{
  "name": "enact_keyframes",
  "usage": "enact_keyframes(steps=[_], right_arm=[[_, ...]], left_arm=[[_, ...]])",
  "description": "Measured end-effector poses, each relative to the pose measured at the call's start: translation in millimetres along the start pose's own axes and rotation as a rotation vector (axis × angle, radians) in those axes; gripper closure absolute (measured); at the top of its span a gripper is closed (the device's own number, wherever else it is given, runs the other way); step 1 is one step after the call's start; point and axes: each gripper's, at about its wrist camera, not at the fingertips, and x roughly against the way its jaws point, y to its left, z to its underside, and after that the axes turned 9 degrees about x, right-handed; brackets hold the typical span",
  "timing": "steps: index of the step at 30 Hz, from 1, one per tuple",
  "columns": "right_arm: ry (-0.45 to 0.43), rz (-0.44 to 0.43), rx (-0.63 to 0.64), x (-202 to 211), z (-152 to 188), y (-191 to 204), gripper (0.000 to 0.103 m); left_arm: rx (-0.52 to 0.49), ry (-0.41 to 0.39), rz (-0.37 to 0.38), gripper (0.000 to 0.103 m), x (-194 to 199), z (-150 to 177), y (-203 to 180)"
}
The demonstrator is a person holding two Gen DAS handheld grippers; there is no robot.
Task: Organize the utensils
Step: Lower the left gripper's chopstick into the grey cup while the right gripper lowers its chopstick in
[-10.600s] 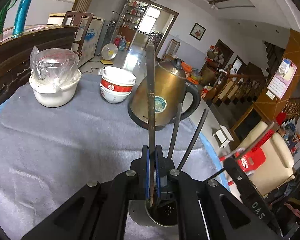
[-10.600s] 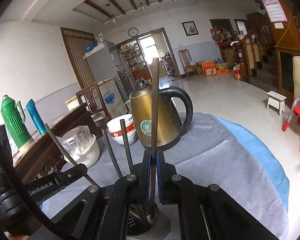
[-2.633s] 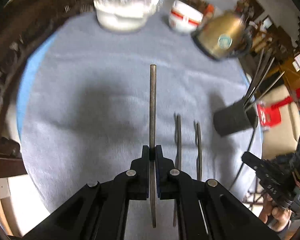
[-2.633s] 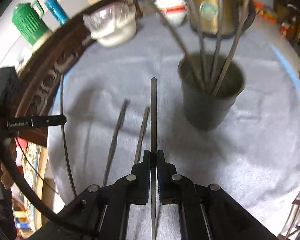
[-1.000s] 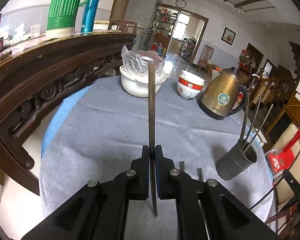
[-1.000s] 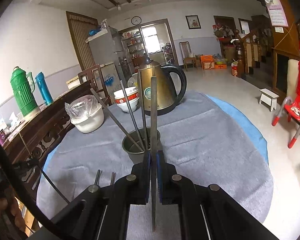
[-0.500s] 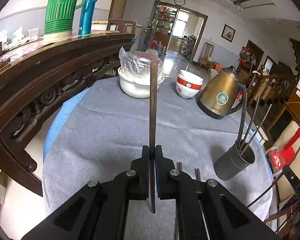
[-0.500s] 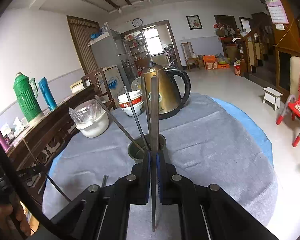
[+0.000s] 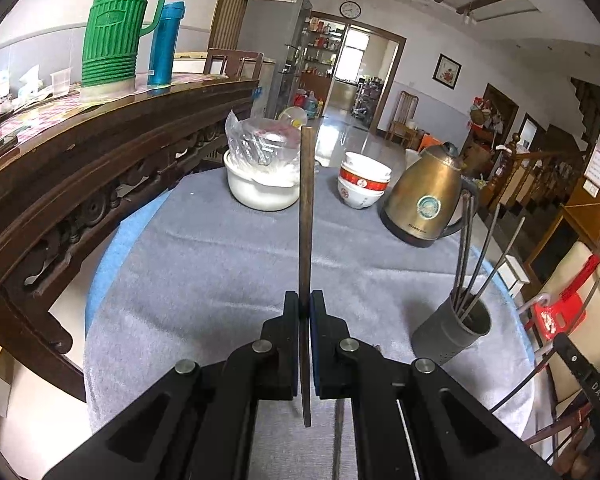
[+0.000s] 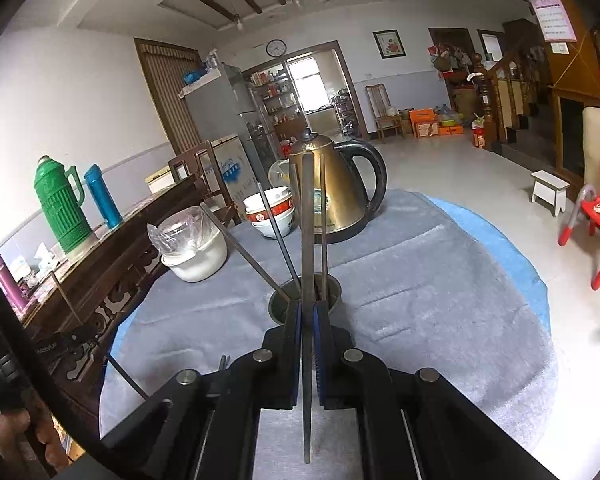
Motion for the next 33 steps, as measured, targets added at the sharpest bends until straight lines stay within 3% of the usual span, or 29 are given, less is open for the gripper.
enact_keyframes(steps=[9, 20, 25, 33], right_arm=[[-0.060, -0.015, -0.039, 12, -21, -11, 0.097], [-0.201, -0.016, -0.067, 22, -79, -25, 0.097], [-0.247, 0.006, -0.081, 9, -96, -32, 0.097], [-0.221, 0.046, -0.054, -37, -92, -32, 0.097]], left_arm=[[0.057, -0.024, 0.137, 0.098, 19, -27, -27], [0.095, -0.104, 0.320, 0.098, 26, -62, -92], [0.084, -0.090, 0.335, 0.098, 4, -57, -116], [0.053, -0.061, 0.307, 0.098, -37, -44, -138]])
